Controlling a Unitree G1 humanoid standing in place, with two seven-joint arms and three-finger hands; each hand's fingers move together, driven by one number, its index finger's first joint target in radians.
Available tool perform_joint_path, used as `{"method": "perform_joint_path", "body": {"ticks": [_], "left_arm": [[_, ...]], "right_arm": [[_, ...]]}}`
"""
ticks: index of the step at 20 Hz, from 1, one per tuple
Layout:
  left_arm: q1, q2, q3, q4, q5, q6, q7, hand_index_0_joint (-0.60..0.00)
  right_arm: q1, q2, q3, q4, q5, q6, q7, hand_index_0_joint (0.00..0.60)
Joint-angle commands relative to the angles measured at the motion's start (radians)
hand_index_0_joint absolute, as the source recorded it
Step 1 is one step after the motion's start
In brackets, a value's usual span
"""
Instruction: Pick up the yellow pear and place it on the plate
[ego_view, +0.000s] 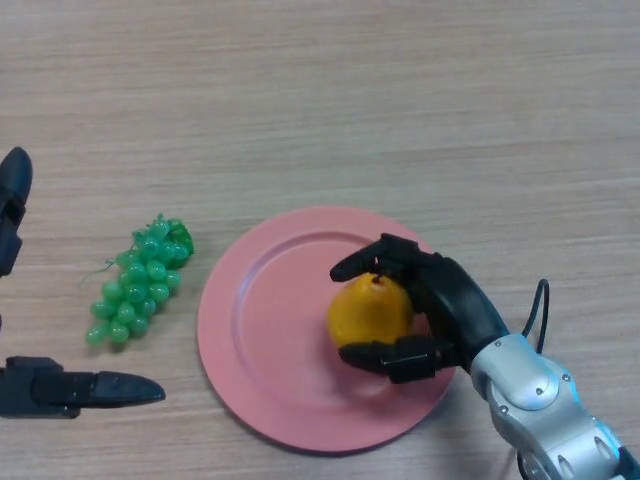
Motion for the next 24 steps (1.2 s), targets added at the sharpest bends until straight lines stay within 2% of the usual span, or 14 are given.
{"method": "perform_joint_path", "body": {"ticks": [1, 5, 7, 8, 9, 10, 14, 17, 21, 23, 24], "left_arm": [[-0.006, 0.021, -0.001, -0.049, 0.017, -0.163, 0.044, 0.000], [-0.016, 0.021, -0.031, -0.040, 0.059, -0.153, 0.050, 0.000], [-0.019, 0.021, -0.041, -0.038, 0.068, -0.153, 0.055, 0.000], [-0.023, 0.021, -0.055, -0.038, 0.082, -0.151, 0.064, 0.000], [-0.030, 0.021, -0.071, -0.040, 0.098, -0.146, 0.075, 0.000], [-0.048, 0.021, -0.107, -0.056, 0.136, -0.121, 0.097, 0.000], [-0.042, 0.021, -0.130, -0.039, 0.173, -0.169, 0.129, 0.000], [-0.050, 0.021, -0.077, -0.013, 0.174, -0.168, 0.105, 0.000], [-0.065, 0.021, -0.055, 0.061, 0.162, -0.202, 0.076, 0.000], [-0.077, 0.021, -0.071, 0.103, 0.149, -0.217, 0.079, 0.000], [-0.086, 0.022, -0.087, 0.133, 0.151, -0.239, 0.095, 0.000]], "right_arm": [[-0.056, -0.002, -0.018, -0.029, 0.024, -0.115, -0.019, 0.600], [-0.053, -0.002, -0.004, -0.061, 0.011, -0.090, -0.001, 0.600], [-0.057, -0.002, -0.001, -0.057, 0.000, -0.112, 0.003, 0.400], [-0.056, -0.002, 0.003, -0.062, -0.007, -0.128, 0.007, 0.249], [-0.053, -0.002, 0.006, -0.078, -0.006, -0.126, 0.012, 0.150], [-0.041, -0.002, 0.004, -0.155, 0.012, -0.083, 0.027, 0.000], [-0.011, -0.002, -0.031, -0.310, 0.040, -0.028, 0.052, 0.000], [0.012, -0.002, -0.083, -0.424, 0.061, -0.008, 0.078, 0.000], [0.086, -0.002, -0.250, -0.648, 0.122, 0.126, 0.170, 0.000], [0.126, -0.003, -0.326, -0.760, 0.209, 0.186, 0.163, 0.000], [0.159, -0.017, -0.354, -0.825, 0.256, 0.212, 0.151, 0.000]]}}
